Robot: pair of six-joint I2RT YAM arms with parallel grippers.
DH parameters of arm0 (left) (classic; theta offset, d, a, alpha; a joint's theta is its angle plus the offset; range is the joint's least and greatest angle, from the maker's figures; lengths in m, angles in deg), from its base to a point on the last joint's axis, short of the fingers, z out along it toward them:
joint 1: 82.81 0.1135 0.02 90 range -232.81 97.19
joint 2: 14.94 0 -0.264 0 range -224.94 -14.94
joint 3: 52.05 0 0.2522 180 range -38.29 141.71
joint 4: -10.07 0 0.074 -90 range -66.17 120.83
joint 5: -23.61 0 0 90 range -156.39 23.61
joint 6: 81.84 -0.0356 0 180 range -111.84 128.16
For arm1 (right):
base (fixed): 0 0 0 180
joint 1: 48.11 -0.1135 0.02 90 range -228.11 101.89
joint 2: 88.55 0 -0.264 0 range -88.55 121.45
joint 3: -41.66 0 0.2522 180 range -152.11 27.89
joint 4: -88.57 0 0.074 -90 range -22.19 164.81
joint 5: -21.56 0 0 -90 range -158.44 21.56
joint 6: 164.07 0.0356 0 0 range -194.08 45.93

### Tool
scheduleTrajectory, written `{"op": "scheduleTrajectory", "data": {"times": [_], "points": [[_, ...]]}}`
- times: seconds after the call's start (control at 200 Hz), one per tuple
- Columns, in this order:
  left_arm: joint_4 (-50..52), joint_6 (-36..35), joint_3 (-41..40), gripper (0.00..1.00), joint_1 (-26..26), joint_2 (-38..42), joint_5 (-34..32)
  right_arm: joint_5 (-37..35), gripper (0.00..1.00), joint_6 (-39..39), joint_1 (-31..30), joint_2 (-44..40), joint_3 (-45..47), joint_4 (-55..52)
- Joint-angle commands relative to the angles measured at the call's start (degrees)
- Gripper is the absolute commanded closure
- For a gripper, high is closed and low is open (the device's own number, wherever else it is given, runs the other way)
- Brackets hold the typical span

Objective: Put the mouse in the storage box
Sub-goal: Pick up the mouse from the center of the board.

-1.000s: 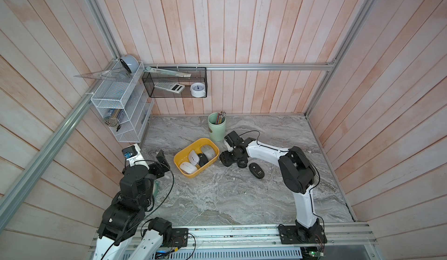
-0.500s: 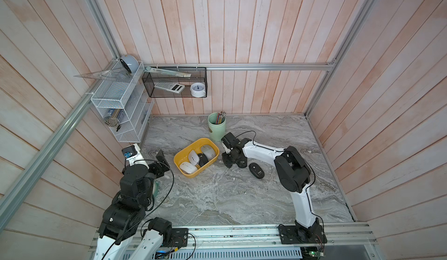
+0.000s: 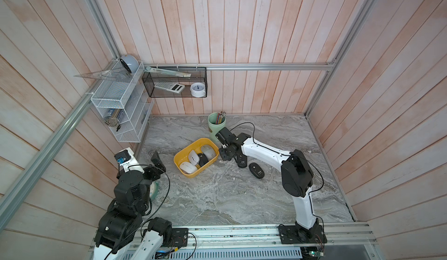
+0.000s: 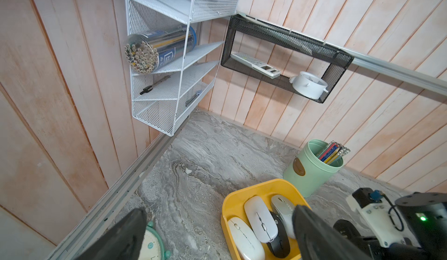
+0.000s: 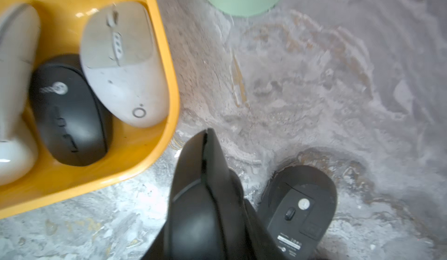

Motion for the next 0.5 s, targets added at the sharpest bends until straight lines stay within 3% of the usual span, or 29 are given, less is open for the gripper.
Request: {"op": "scheduleTrajectory", "data": {"times": [0.0, 0.205, 0.495], "points": [[-0.74, 0.4, -0.73, 0.0, 0.47, 1.79, -2.66, -7.29, 0.66, -4.09, -2.76, -0.33, -5.03, -4.06], [-0.74, 0.88, -1.08, 0.0, 0.47, 4.57, -4.83, -18.79, 0.66, -9.72, -8.24, 4.17, -11.55, -1.01], [-0.7, 0.92, -1.34, 0.0, 0.47, 6.21, -6.45, -23.18, 0.66, -15.27, -10.42, 16.25, -29.57, -6.26]]}}
